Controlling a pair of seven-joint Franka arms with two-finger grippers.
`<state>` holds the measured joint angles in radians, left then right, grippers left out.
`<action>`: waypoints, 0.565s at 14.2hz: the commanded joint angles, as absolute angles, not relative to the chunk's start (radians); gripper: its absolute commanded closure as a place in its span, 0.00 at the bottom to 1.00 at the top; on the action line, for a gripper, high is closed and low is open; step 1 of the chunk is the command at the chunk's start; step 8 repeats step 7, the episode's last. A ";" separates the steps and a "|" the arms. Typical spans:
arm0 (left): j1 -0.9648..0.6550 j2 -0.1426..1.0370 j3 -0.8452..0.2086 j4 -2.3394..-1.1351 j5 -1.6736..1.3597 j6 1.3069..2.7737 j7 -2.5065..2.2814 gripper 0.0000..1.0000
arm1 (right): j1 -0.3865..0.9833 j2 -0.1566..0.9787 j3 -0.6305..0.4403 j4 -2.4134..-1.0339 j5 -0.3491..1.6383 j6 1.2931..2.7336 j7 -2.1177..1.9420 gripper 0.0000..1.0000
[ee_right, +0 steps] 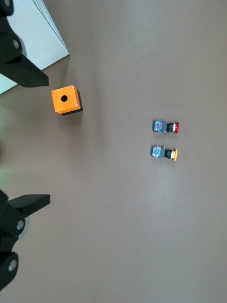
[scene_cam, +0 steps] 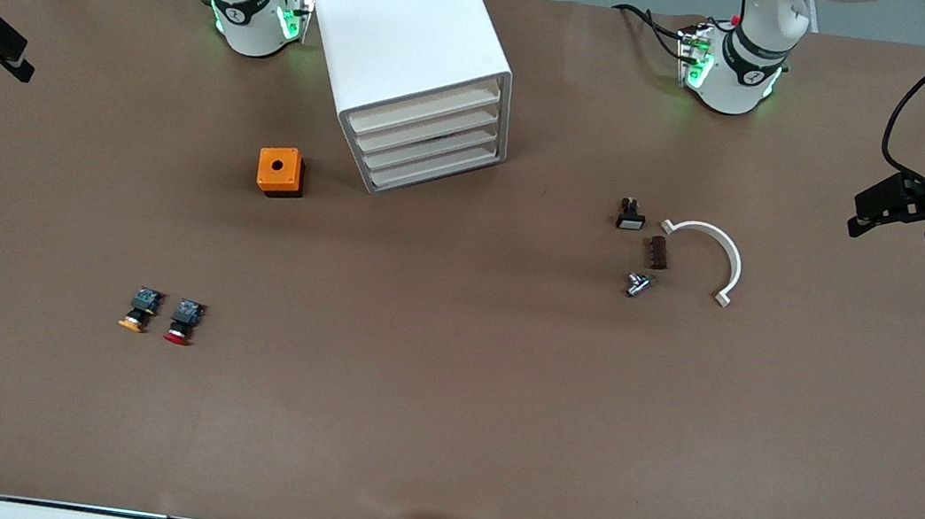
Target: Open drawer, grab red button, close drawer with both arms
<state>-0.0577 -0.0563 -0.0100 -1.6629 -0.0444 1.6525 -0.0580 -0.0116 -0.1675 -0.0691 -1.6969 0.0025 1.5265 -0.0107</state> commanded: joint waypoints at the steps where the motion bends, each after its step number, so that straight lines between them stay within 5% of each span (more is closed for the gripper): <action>1: -0.061 -0.048 -0.011 -1.632 -0.020 1.646 -0.048 0.00 | -0.009 -0.183 -0.067 -1.707 0.005 1.526 -0.008 0.00; 8: -0.063 -0.048 -0.012 -1.620 -0.021 1.646 -0.058 0.00 | -0.008 -0.183 -0.067 -1.707 0.005 1.529 -0.006 0.00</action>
